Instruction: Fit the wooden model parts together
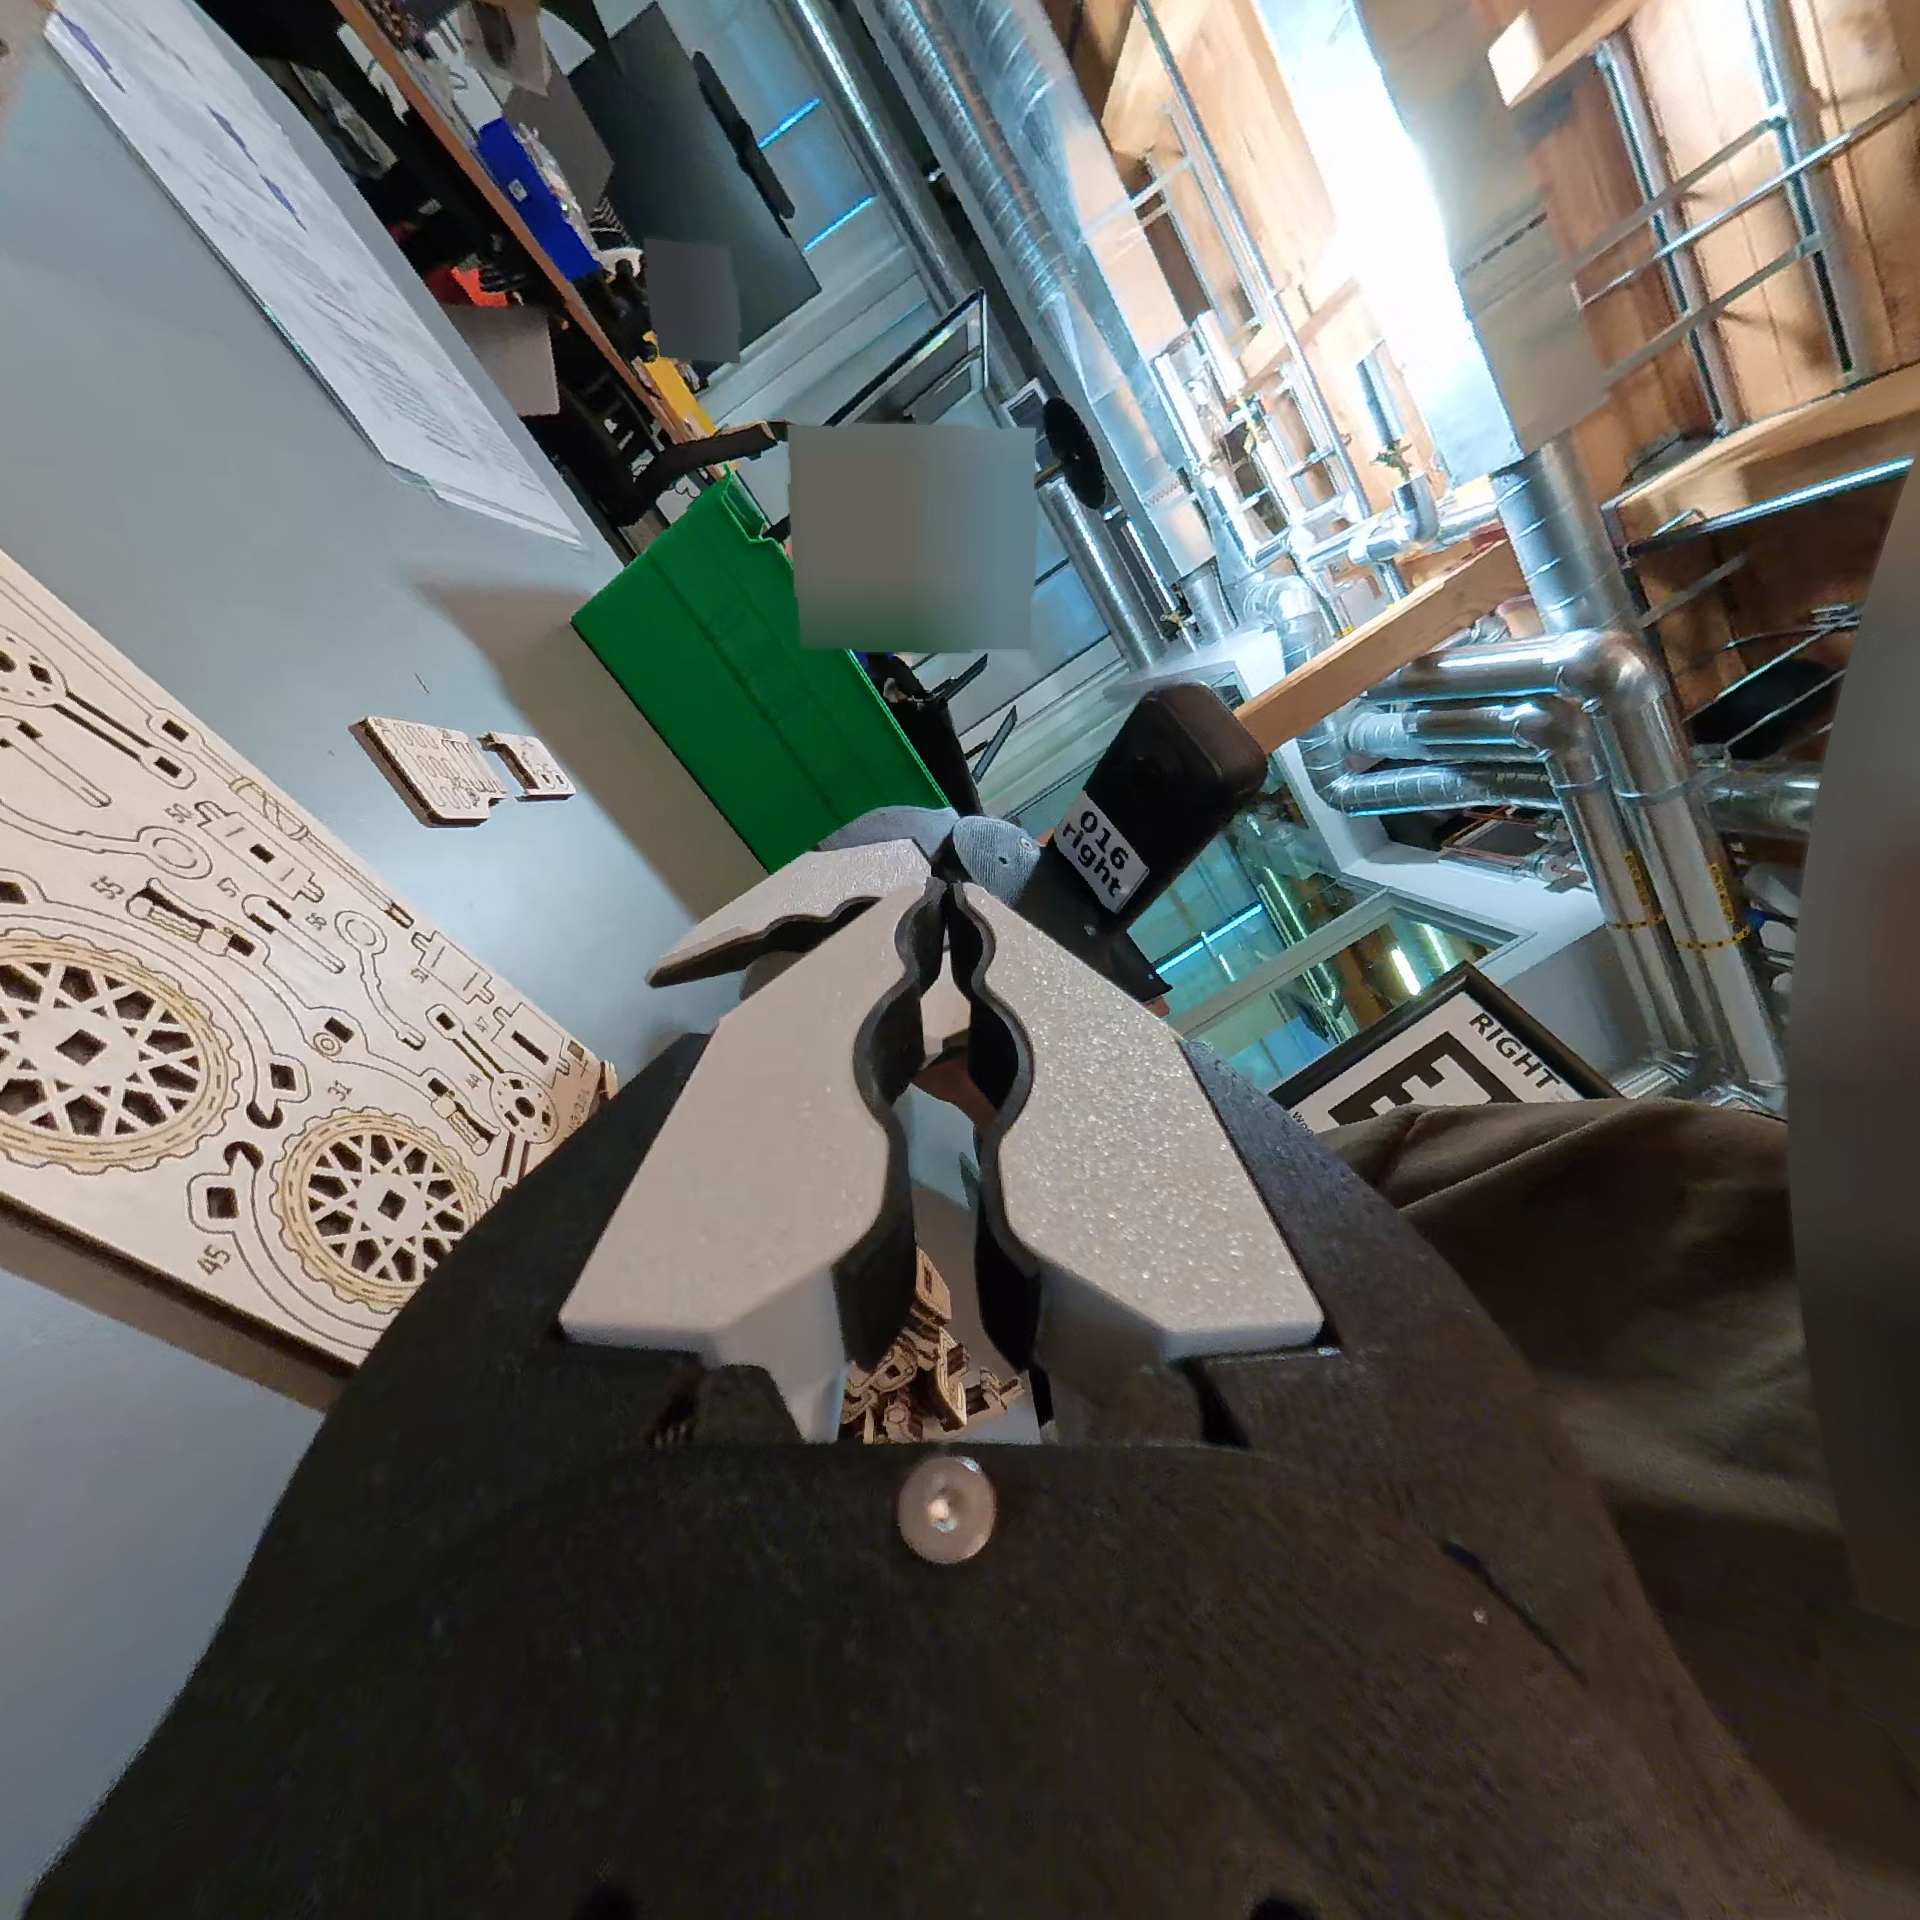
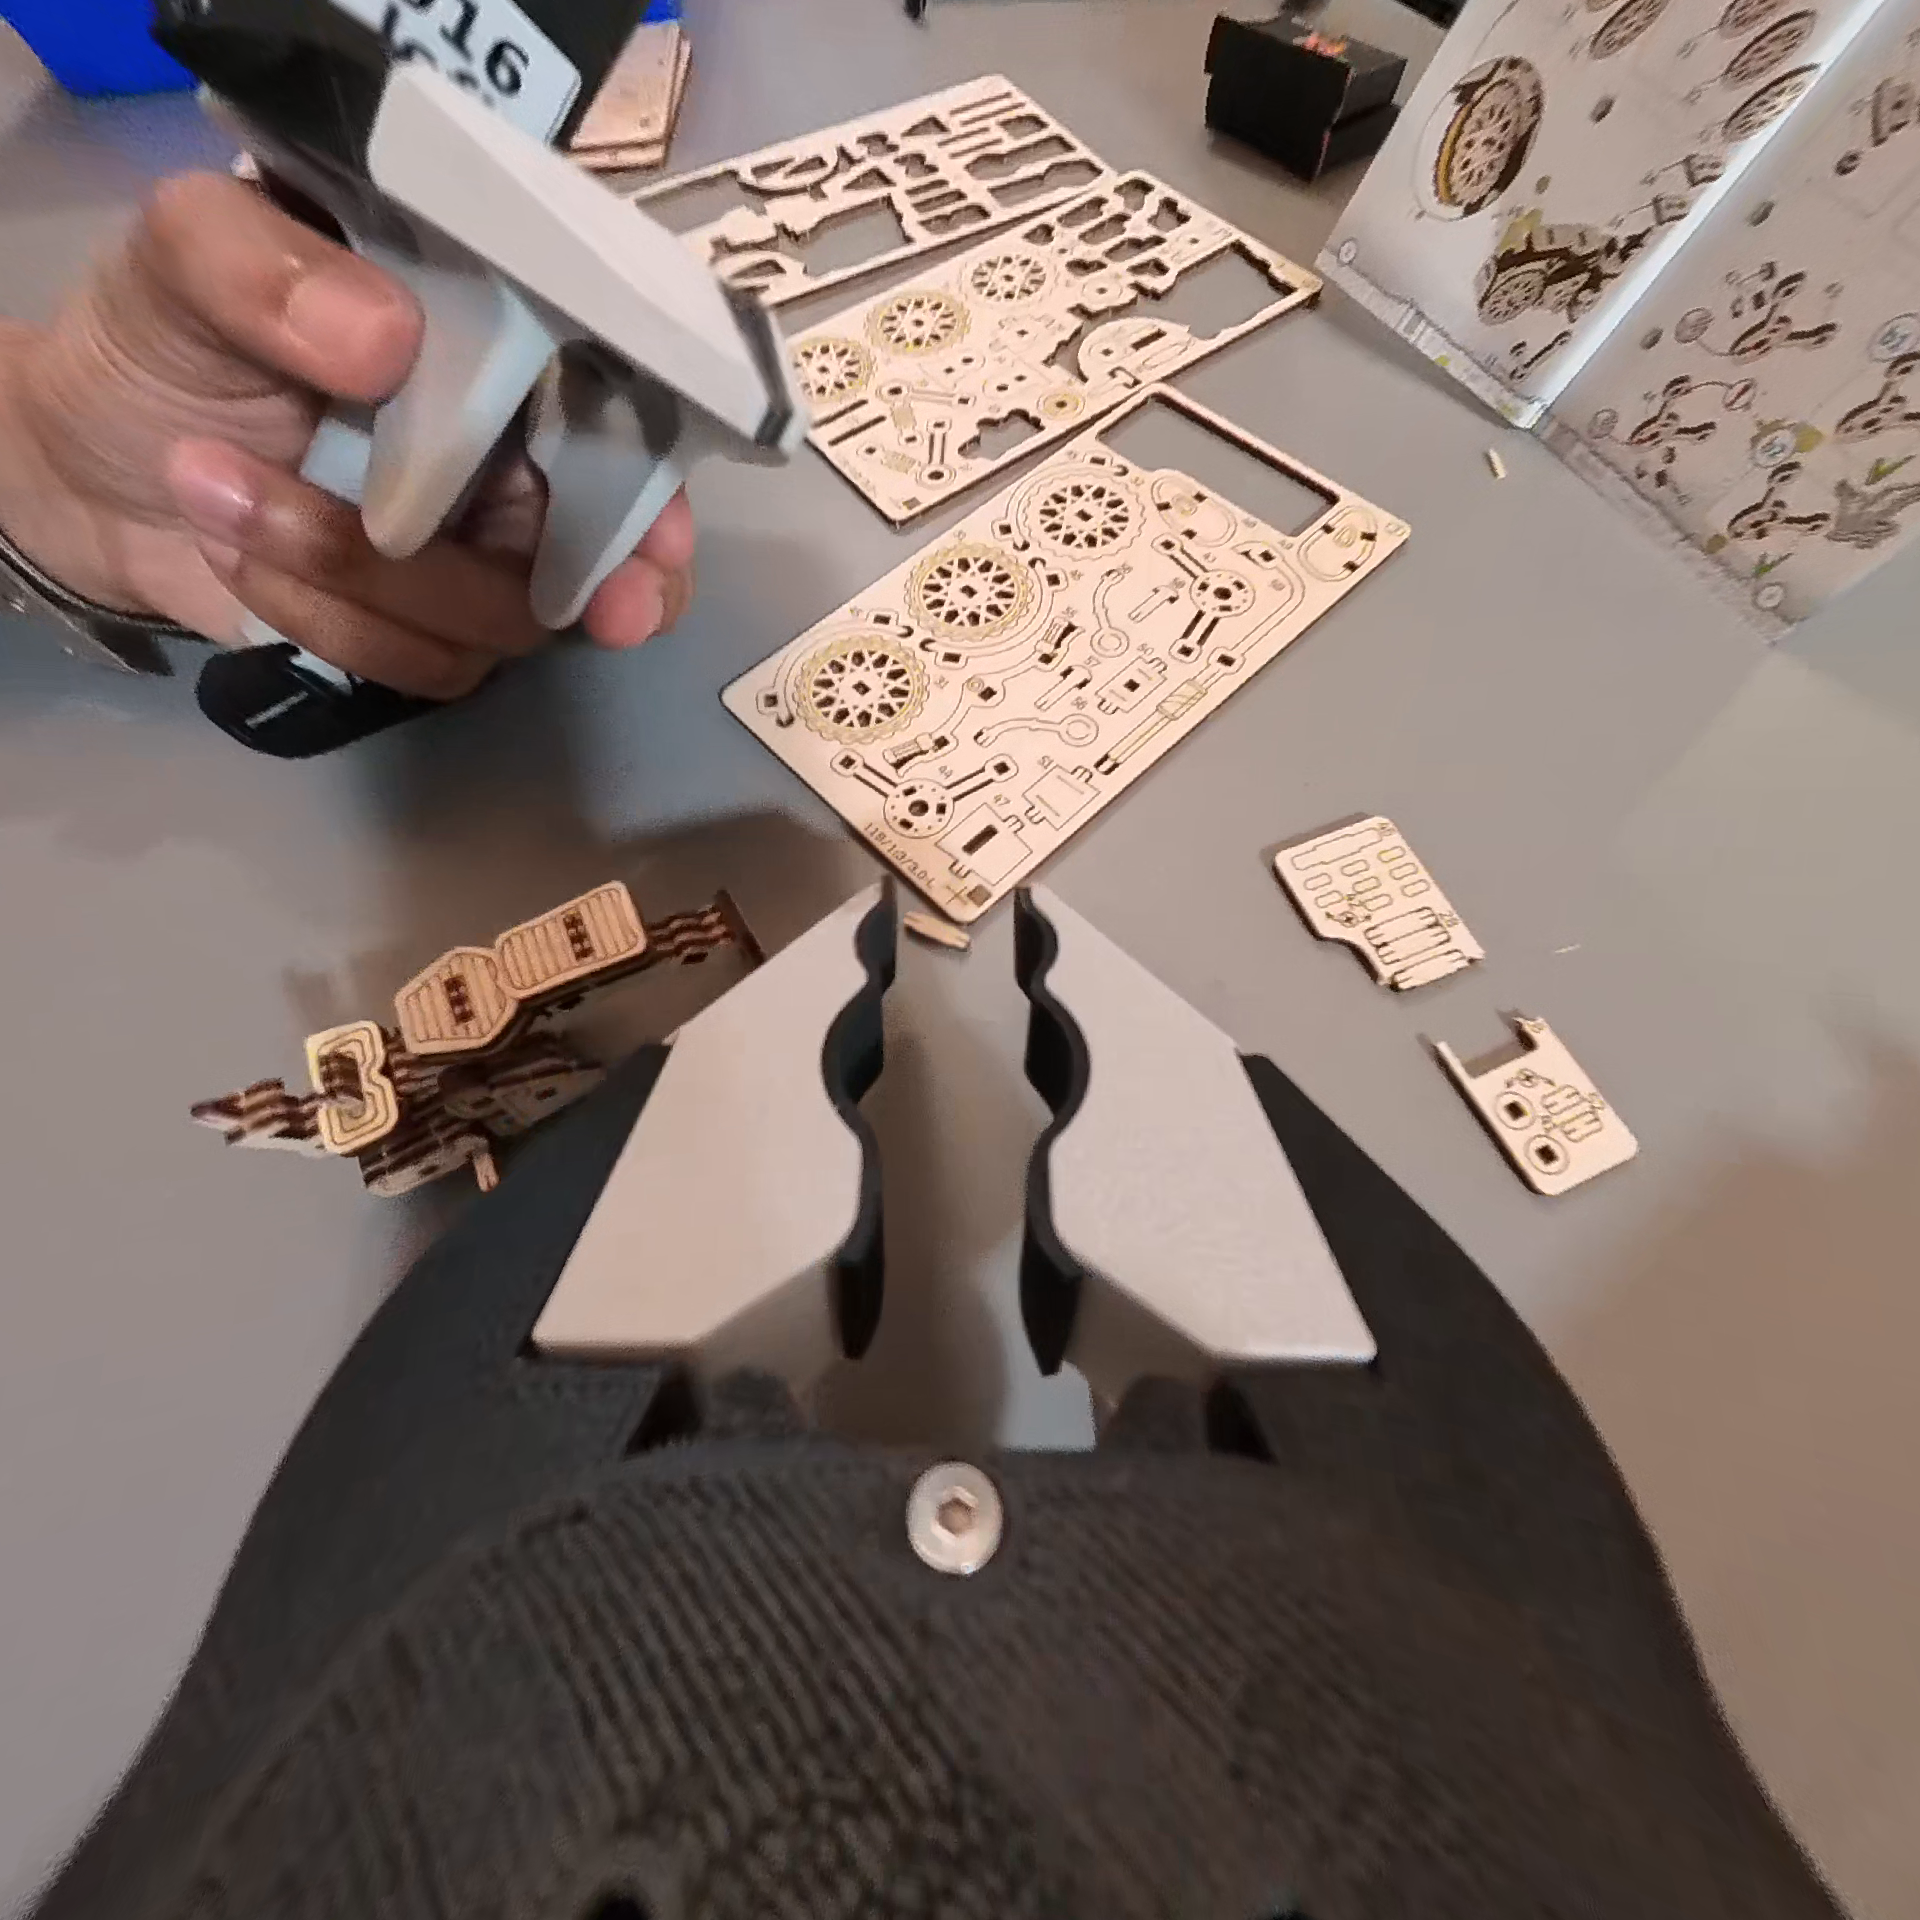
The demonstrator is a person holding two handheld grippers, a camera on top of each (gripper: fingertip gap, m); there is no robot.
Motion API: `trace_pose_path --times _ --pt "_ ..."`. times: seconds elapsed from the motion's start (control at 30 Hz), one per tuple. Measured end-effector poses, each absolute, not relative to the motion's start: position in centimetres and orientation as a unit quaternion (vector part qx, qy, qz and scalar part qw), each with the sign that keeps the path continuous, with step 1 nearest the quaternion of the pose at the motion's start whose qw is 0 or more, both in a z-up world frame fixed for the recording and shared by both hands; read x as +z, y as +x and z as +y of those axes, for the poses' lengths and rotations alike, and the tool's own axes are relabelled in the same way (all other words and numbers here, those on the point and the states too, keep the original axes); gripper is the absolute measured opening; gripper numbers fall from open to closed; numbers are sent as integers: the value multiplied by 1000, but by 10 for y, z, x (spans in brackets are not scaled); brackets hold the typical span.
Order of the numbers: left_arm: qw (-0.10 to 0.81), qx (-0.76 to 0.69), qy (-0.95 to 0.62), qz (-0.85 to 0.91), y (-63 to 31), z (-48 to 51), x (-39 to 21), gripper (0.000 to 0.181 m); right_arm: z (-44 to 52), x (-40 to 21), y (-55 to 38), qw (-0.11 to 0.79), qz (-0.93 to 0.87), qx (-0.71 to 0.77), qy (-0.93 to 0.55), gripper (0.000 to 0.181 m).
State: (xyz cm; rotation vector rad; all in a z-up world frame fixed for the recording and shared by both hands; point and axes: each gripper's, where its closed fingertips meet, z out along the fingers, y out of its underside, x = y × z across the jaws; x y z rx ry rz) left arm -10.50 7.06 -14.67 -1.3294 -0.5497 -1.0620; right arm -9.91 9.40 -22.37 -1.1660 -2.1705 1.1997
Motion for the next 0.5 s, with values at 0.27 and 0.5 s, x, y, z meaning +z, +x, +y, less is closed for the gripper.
trace_pose_path --times 0.27,0.5 --pt "628 -471 -567 -252 -110 69 -146 0 91 -236 -97 204 -800 390 -409 23" --pt "629 -471 -563 -256 -112 69 -146 0 99 -244 -97 180 -792 375 -447 10"
